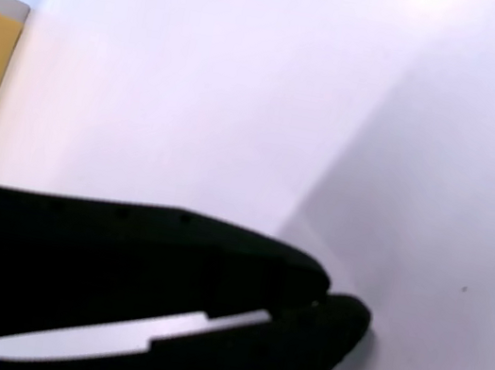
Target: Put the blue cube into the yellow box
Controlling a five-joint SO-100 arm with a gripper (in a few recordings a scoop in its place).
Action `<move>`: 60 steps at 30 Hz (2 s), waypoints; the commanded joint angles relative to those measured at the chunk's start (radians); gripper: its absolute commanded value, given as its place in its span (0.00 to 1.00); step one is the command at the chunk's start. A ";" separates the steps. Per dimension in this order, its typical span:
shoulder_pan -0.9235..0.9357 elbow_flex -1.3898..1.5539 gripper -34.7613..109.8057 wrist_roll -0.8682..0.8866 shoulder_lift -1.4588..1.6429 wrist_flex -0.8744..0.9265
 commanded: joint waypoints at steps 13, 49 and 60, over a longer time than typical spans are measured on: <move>0.026 0.029 0.26 0.005 0.029 -0.014; 0.801 -0.563 0.60 -0.035 -1.407 -1.606; 0.836 -0.841 0.60 -0.040 -1.743 -1.709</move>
